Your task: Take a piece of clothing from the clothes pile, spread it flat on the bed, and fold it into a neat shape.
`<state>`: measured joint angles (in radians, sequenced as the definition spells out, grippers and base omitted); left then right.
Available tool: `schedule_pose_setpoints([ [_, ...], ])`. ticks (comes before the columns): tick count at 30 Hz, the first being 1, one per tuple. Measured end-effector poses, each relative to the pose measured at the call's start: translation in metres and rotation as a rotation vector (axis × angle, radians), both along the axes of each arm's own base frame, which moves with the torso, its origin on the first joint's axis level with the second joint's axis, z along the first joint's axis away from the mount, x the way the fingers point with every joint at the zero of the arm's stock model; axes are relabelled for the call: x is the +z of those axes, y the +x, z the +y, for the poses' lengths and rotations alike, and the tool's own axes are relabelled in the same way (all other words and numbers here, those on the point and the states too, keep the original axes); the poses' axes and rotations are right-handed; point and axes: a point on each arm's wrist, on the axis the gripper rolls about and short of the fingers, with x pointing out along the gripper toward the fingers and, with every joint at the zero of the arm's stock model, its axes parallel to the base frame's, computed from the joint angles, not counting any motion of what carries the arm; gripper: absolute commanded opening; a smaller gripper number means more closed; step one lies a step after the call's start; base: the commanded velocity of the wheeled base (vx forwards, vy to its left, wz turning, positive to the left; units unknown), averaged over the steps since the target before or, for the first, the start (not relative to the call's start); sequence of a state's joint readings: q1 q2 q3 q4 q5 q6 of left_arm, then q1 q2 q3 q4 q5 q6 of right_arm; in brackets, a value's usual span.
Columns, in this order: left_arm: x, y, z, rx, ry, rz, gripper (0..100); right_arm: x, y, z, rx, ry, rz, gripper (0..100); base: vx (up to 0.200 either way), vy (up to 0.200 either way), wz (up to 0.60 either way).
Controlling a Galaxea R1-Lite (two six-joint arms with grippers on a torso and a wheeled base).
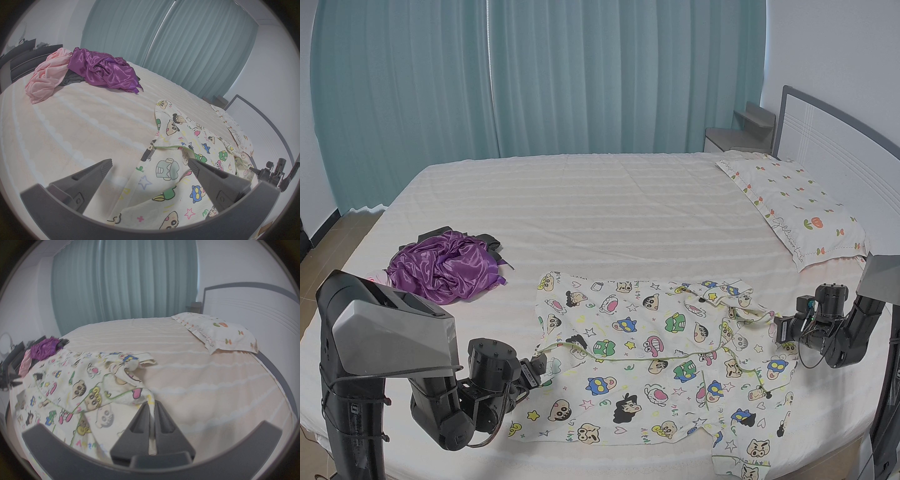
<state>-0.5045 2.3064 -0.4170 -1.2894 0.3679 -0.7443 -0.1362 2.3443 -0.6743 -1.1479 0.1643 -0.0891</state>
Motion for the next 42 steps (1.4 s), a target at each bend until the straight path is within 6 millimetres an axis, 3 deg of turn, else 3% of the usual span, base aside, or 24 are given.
schedule_pose_setpoints([
  [8, -0.003, 0.000, 0.000, 0.002, 0.006, 0.006, 100, -0.007, 0.024, -0.020, -0.094, 0.071, -0.013, 0, 0.000, 0.000, 0.00],
  [14, -0.005, 0.000, 0.000, 0.002, 0.008, 0.011, 100, -0.015, 0.030, -0.033, -0.144, 0.101, 0.024, 0, 0.000, 0.000, 0.00],
  [15, -0.005, 0.000, 0.000, 0.002, 0.009, 0.012, 100, -0.015, 0.031, -0.035, -0.154, 0.104, 0.024, 100, 0.000, 0.000, 0.00],
  [25, -0.006, -0.001, 0.001, 0.007, 0.011, 0.019, 100, -0.017, 0.034, -0.047, -0.235, 0.136, 0.029, 100, 0.000, 0.000, 0.00],
  [31, -0.004, 0.002, 0.002, 0.014, -0.038, 0.010, 100, -0.013, 0.031, -0.049, -0.305, 0.248, 0.018, 100, 0.000, 0.000, 0.00],
  [42, -0.003, -0.010, 0.007, -0.094, -0.282, 0.142, 100, 0.012, -0.003, -0.043, -0.336, 0.343, -0.020, 100, 0.000, 0.000, 0.00],
])
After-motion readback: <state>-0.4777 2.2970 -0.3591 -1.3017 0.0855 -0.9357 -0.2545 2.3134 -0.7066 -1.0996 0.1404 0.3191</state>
